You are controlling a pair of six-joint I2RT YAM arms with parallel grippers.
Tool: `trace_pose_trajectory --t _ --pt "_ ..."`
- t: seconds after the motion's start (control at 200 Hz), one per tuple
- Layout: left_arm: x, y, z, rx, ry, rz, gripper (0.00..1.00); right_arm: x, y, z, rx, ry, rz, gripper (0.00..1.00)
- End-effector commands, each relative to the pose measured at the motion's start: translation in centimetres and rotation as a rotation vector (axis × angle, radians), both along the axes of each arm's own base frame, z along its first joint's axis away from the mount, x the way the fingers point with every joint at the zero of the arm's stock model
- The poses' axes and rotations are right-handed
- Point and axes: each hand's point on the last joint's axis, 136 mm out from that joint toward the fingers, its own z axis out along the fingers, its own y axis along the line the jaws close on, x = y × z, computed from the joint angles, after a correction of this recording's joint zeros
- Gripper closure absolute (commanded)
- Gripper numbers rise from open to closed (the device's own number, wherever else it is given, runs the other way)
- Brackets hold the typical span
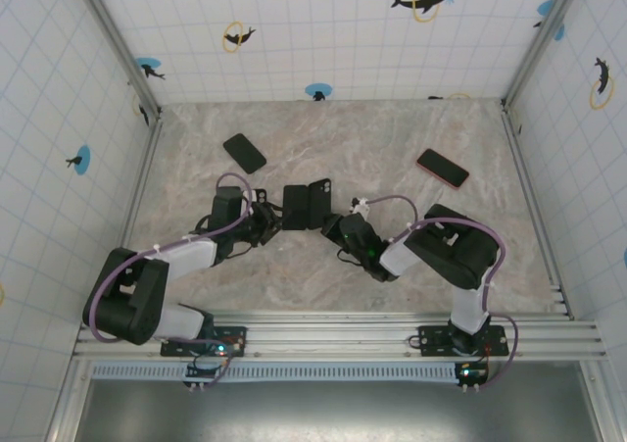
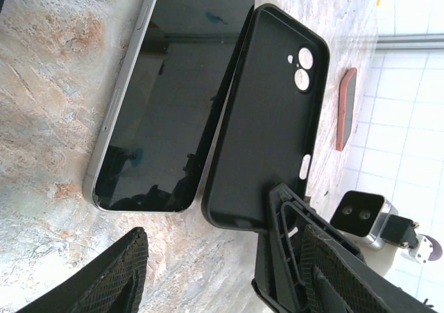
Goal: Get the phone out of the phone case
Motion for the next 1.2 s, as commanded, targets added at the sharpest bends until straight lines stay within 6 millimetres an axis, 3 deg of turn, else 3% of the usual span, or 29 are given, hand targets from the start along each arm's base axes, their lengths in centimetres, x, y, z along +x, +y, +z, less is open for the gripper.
trace_pose_trajectory --t 0.0,0.365,0.696,0.896,1.196 --pt "0.6 0.2 0.4 0.015 -0.022 -0.002 0.39 -0.2 -0.4 0.2 0.007 -0.002 0.028 0.92" --pt "0.6 0.2 0.4 0.015 -0.023 -0.008 0.39 -0.1 0.0 -1.0 0.002 0.058 0.071 0.91" --pt "0.8 0.2 0.6 0.026 -0.031 -0.012 0.38 0.3 -0.2 -0.1 -0.064 0.013 0.096 0.69" --pt "1.4 0.2 1.0 0.057 -0.043 -0.022 0.38 0.7 -0.8 -0.4 -0.235 -0.020 0.126 0.57" --pt "2.5 0.8 1.4 0.140 -0.065 -0.033 0.28 0.9 -0.6 -1.0 -0.381 -0.020 0.195 0.47"
